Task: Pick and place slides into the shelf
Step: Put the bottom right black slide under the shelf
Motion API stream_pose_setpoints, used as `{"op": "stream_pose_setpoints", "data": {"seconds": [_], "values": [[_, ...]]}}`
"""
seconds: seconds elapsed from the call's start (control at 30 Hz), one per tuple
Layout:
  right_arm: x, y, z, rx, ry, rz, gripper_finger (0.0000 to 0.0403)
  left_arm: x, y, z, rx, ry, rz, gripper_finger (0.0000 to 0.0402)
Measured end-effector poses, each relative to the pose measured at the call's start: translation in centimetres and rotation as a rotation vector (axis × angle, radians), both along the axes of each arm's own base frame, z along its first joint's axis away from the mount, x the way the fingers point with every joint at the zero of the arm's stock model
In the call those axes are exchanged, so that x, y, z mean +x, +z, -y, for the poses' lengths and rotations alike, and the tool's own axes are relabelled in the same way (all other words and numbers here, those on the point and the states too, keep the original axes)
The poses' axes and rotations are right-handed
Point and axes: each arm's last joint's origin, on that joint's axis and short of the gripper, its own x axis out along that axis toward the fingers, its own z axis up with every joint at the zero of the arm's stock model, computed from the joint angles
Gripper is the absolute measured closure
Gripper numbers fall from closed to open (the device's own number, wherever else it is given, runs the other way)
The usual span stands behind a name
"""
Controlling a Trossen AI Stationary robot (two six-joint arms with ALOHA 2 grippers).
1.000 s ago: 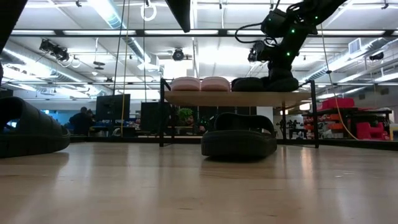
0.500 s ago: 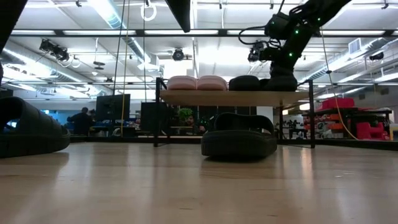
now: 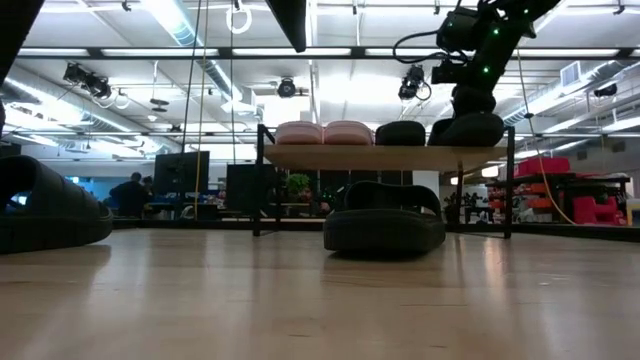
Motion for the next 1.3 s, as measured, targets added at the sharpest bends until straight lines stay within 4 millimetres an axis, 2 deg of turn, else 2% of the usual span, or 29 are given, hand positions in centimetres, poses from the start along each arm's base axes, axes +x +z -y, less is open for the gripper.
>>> {"op": "stream_pose_setpoints", "data": {"seconds": [0.23,0.53,0.67,0.93,1.1,1.3], "values": [[-0.7,1.2,-0.7,-0.035,-0.015,0.056,0.0279,0.0,0.0,0.0,0.0,0.0,0.0,0.0394],[-1.6,2.7,-1.6,-0.078,-0.012,0.104,0.0279,0.0,0.0,0.0,0.0,0.0,0.0,0.0378],[-1.2,2.2,-1.3,-0.081,0.018,0.074,0.0277,0.0,0.0,0.0,0.0,0.0,0.0,0.0388],[0.7,0.8,0.8,-0.157,0.007,0.024,0.026,0.0,0.0,0.0,0.0,0.001,0.0,0.039],[1.0,0.3,1.2,-0.189,0.031,-0.046,0.0263,0.0,0.0,0.0,0.0,0.0,0.001,0.0378],[0.9,0.2,1.3,-0.202,0.027,-0.069,0.0266,0.0,0.0,0.0,0.0,0.001,0.002,0.0387]]}}
